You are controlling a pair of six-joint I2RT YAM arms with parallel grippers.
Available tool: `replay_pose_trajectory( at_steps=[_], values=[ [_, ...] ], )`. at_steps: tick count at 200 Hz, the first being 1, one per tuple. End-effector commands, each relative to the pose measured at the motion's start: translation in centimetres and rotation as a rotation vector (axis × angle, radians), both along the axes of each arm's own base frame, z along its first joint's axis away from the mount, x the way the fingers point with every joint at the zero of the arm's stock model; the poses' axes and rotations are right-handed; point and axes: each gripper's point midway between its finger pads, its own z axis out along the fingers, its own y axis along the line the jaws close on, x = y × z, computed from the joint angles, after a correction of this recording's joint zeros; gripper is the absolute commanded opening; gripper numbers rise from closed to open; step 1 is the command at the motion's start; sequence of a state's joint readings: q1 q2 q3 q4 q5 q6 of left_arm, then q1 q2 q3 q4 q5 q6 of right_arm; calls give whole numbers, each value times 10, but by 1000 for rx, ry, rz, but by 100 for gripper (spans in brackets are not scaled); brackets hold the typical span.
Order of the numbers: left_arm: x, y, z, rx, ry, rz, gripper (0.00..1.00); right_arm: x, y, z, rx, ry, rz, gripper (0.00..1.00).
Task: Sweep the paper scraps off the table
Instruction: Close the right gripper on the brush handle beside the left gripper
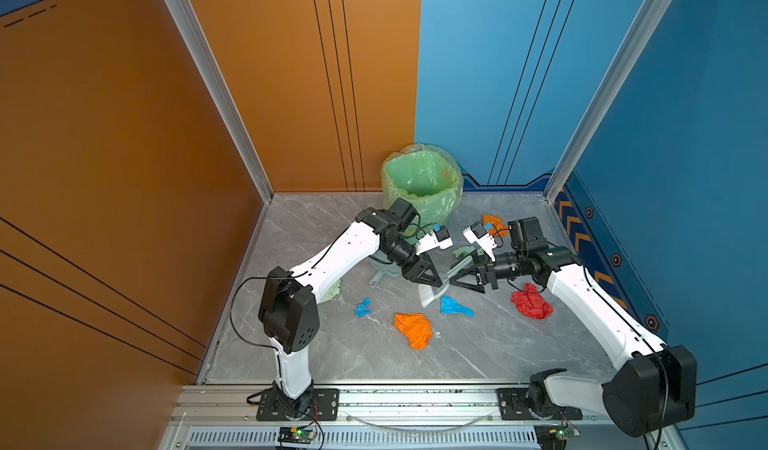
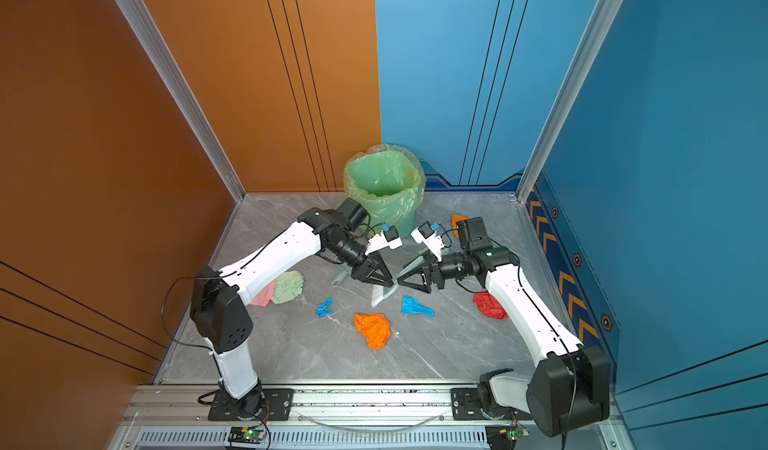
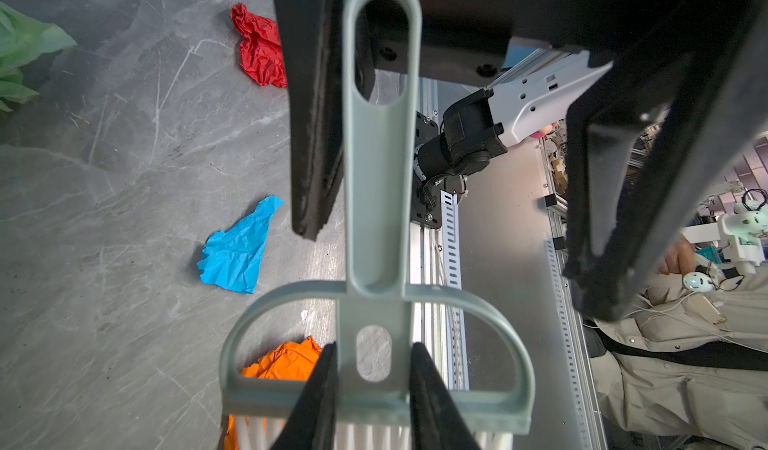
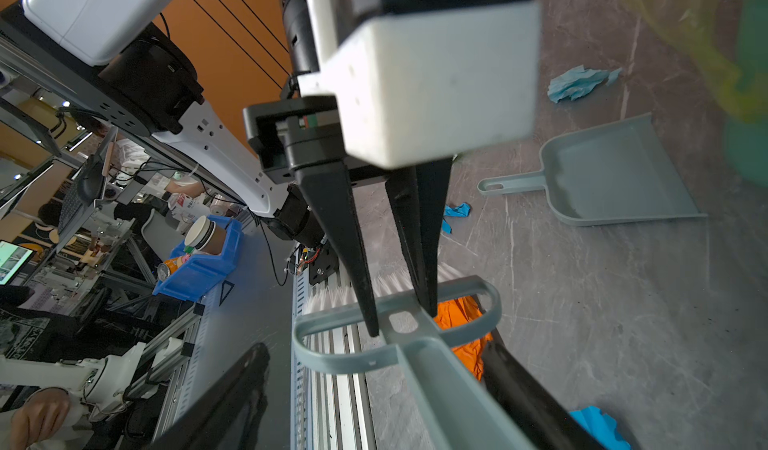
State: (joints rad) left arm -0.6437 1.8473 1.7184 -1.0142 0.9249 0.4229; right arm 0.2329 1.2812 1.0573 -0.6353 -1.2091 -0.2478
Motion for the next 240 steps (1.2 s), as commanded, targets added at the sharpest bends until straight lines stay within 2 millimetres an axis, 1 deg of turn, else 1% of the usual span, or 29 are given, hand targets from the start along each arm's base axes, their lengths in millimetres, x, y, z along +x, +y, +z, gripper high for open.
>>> replay_pose_trajectory(
  at_steps=[1,53,159,240],
  values=[
    [-6,-3,23,-51,-34,-25,0,1,2,0,21,-17,21,81],
    [-6,-6,21,-46,-31,-28,0,0,4,-2,21,-10,31,77],
    [-8,-9,16,-31,-28,-35,0,-2,6,2,26,-18,41,76],
    [-8,-9,13,-28,-24,-36,0,-3,7,1,29,-8,44,65]
  ],
)
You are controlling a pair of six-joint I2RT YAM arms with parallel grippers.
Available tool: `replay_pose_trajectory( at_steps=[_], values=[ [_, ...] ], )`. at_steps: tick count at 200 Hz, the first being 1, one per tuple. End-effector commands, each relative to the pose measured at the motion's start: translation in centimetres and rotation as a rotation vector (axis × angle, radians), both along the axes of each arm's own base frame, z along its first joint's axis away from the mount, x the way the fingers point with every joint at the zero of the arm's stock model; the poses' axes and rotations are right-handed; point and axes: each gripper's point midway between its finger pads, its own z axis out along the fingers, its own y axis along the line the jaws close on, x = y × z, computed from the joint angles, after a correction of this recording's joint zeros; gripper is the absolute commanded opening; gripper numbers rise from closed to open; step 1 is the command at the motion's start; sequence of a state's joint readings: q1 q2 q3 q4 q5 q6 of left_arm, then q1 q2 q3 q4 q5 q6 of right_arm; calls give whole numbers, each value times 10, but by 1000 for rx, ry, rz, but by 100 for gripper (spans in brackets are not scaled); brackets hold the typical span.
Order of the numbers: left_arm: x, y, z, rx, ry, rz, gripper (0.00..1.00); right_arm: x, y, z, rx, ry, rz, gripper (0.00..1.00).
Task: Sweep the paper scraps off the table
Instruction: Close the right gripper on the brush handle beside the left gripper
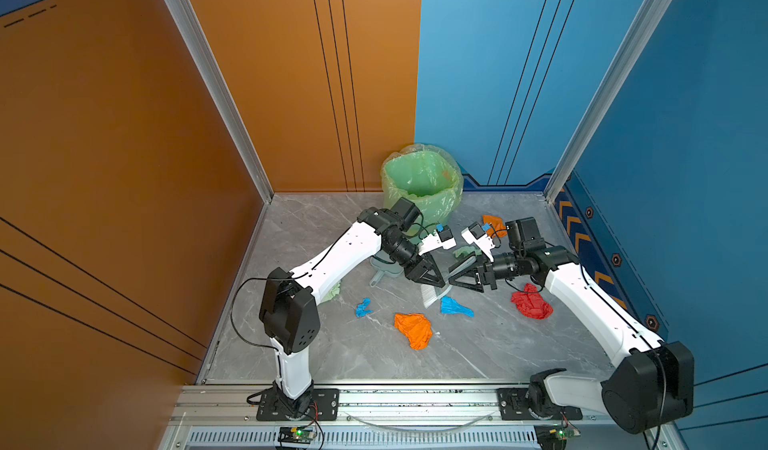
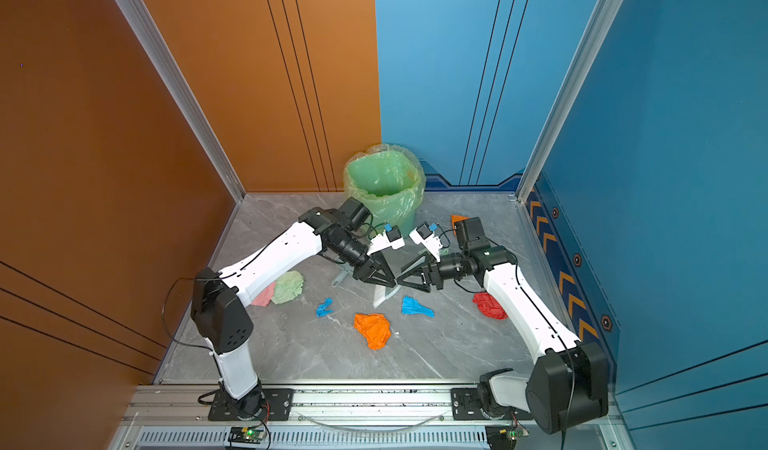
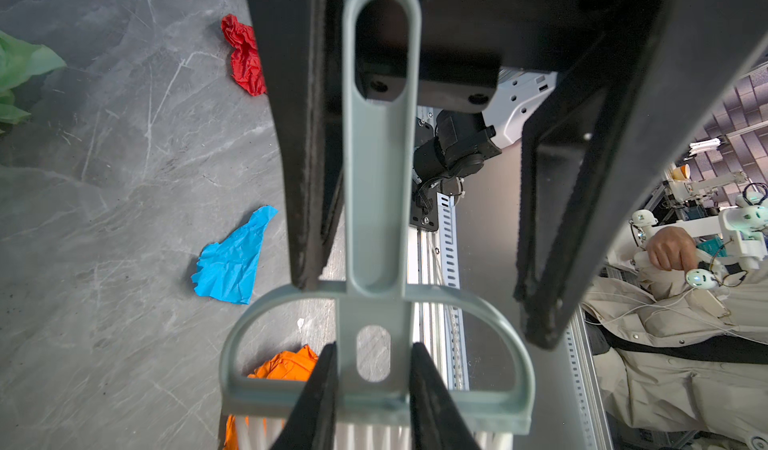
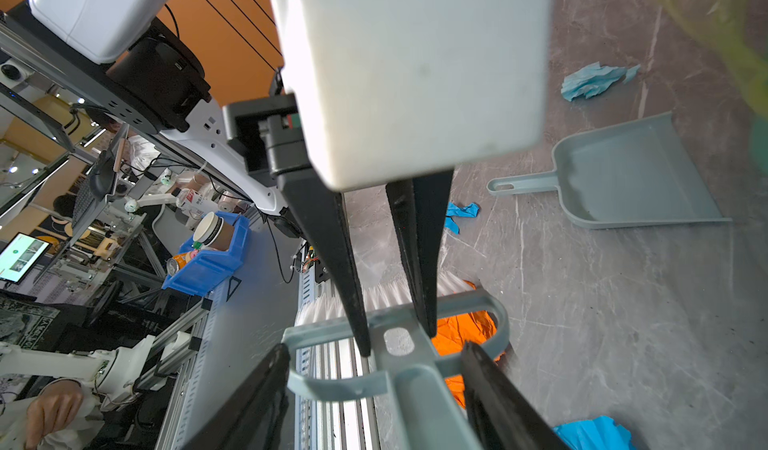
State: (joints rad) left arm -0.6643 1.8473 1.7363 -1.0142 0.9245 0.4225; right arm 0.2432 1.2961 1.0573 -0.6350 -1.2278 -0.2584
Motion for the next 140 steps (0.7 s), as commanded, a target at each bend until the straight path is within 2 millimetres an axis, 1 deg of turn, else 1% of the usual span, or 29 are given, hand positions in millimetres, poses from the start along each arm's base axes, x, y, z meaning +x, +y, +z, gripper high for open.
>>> replay_pose_trajectory(
  at_steps=[1,69,140],
  values=[
    [-3,-2,7,-16,-10,-15,0,0,3,2,17,-15,19,65],
    [1,0,10,-25,-11,-8,0,1,3,1,14,-10,17,58],
    [3,0,9,-34,0,-9,0,2,3,-1,10,-9,16,53]
  ],
)
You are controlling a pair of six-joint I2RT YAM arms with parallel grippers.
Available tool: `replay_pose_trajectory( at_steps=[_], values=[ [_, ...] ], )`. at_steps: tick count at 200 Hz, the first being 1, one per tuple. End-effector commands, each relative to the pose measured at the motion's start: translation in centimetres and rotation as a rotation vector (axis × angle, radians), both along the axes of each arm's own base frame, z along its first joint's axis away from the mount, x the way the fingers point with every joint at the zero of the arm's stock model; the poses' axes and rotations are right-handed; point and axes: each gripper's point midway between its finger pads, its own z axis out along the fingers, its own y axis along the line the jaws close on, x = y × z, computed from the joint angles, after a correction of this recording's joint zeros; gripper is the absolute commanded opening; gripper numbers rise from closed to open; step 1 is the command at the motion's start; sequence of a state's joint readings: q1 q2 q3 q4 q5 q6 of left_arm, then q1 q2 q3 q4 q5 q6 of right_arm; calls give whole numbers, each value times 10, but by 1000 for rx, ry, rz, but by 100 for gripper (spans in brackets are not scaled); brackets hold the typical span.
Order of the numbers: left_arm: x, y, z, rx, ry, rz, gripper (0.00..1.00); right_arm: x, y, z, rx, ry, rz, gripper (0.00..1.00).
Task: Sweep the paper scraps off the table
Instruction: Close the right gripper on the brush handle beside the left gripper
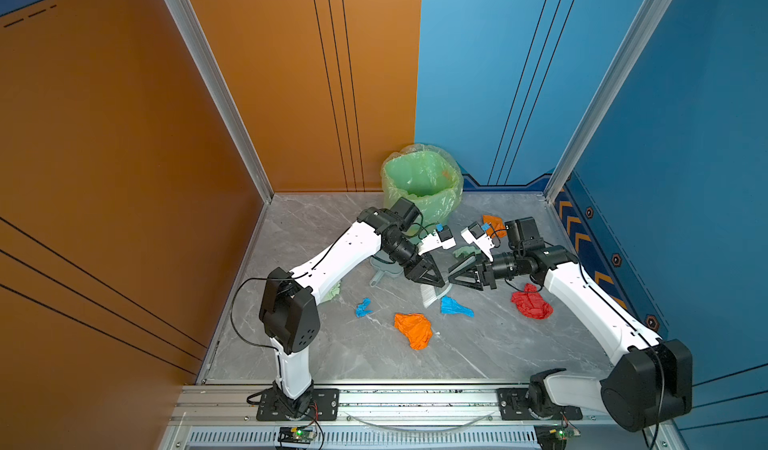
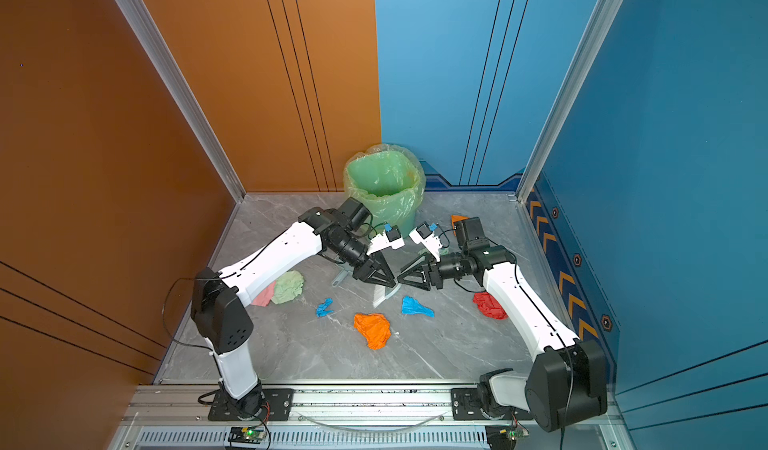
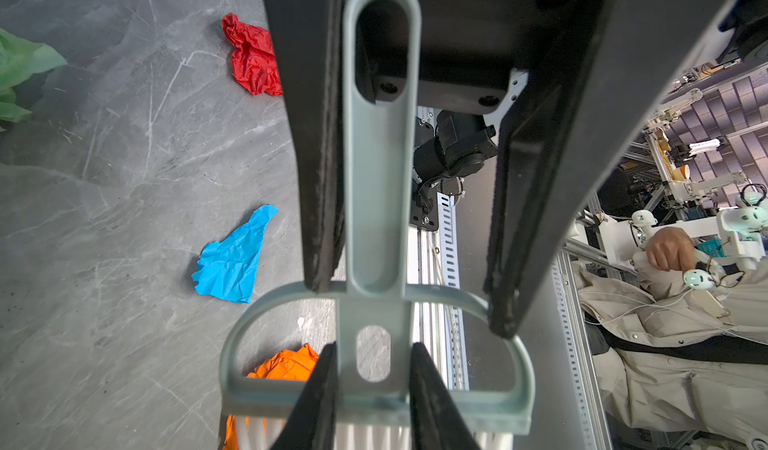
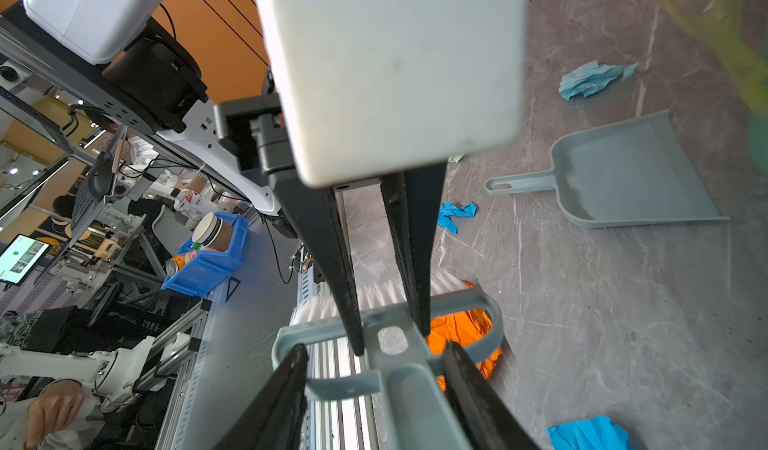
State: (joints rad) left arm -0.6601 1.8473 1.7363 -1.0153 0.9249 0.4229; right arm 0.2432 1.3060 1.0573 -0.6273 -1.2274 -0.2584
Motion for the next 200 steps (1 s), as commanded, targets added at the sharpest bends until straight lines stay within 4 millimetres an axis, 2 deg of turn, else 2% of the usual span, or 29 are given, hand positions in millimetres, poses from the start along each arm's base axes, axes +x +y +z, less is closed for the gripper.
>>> replay_pose_trajectory(
  at_steps=[1,63,200],
  values=[
    [1,-1,9,-35,-2,-13,0,0,3,1,11,-10,17,53],
    [2,1,8,-36,6,-10,0,-2,3,0,7,-14,18,47],
    [10,9,9,-53,23,11,0,-3,3,-1,5,-11,21,43]
  ],
)
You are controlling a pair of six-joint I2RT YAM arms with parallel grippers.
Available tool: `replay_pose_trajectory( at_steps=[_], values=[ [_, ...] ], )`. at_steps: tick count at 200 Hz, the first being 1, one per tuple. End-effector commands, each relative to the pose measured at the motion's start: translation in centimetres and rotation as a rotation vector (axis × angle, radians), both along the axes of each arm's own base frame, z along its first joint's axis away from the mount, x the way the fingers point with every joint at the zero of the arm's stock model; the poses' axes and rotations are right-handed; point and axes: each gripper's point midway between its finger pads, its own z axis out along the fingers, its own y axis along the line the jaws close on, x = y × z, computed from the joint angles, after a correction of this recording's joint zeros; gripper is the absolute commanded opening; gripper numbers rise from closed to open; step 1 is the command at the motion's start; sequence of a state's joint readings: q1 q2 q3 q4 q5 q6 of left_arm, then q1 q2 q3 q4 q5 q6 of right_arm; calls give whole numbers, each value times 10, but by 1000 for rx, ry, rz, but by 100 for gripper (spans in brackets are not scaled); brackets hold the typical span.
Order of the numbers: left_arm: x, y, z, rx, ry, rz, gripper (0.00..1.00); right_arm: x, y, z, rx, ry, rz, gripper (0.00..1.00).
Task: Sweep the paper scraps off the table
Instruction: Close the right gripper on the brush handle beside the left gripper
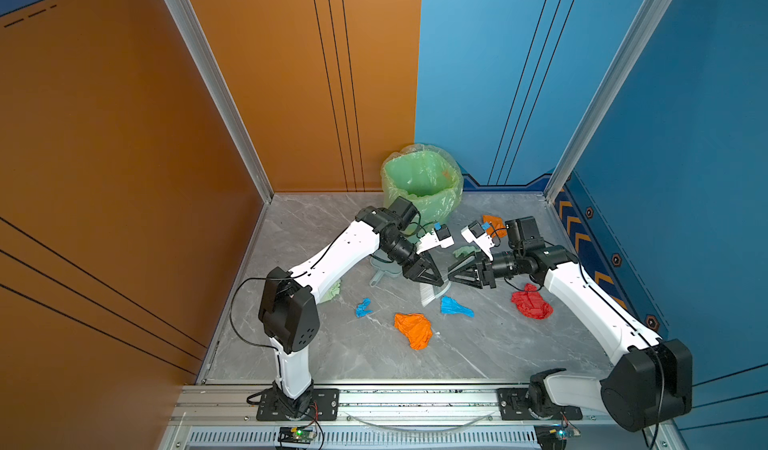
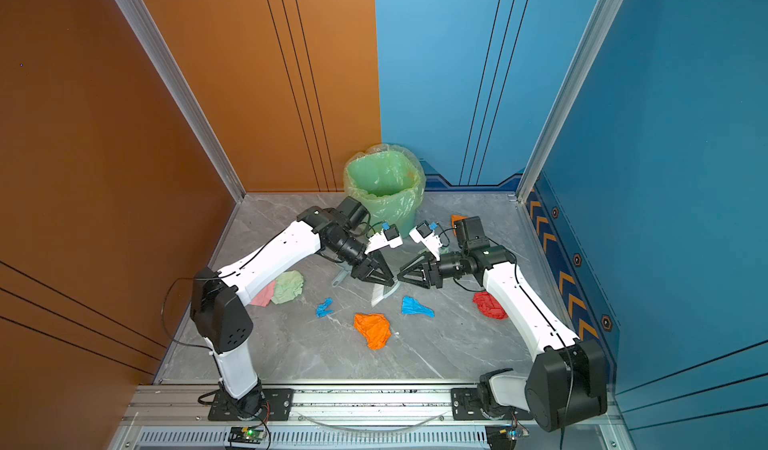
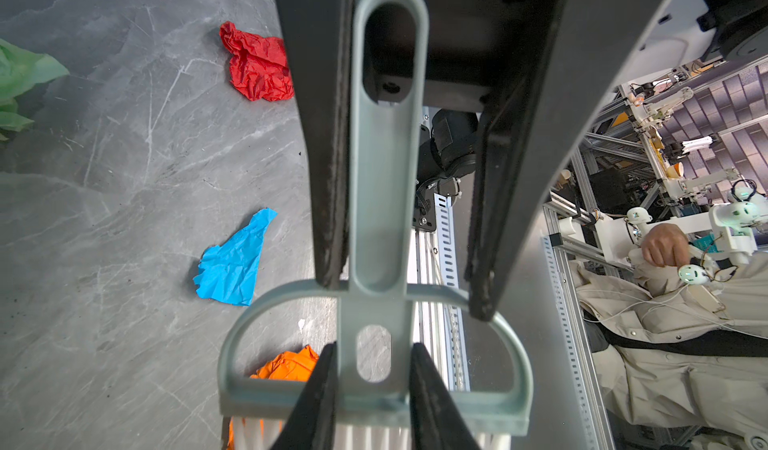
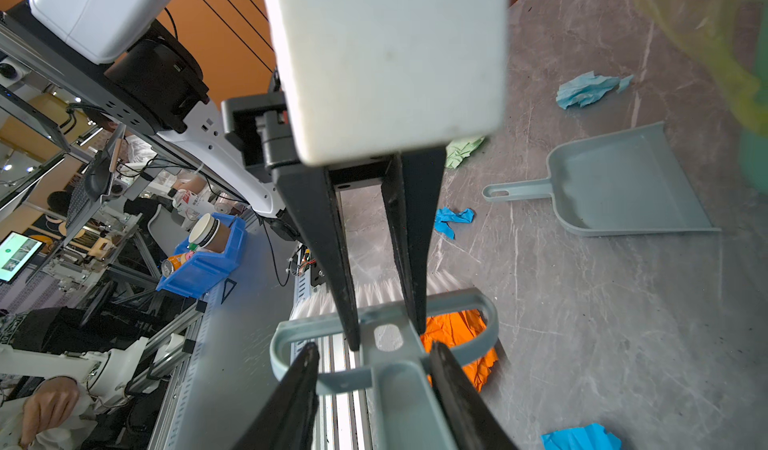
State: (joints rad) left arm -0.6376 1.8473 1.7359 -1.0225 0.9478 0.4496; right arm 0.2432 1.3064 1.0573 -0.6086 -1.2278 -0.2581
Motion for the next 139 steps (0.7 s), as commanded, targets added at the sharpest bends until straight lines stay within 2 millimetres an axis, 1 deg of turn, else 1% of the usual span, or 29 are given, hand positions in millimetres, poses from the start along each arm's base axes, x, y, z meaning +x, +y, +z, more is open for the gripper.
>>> replay_pose_trajectory(
  at_steps=[1,20,31,94,139],
  values=[
    [5,4,7,-33,25,10,0,-5,2,-3,0,6,21,43],
    [6,3,7,-32,25,12,0,-6,3,-3,-1,6,25,41],
    [7,2,6,-33,29,12,0,-6,4,-3,-1,9,25,37],
    [8,0,6,-20,26,21,0,-6,5,-8,-20,13,23,35],
    [9,0,9,-15,18,28,0,-6,5,-8,-23,13,24,32]
  ],
)
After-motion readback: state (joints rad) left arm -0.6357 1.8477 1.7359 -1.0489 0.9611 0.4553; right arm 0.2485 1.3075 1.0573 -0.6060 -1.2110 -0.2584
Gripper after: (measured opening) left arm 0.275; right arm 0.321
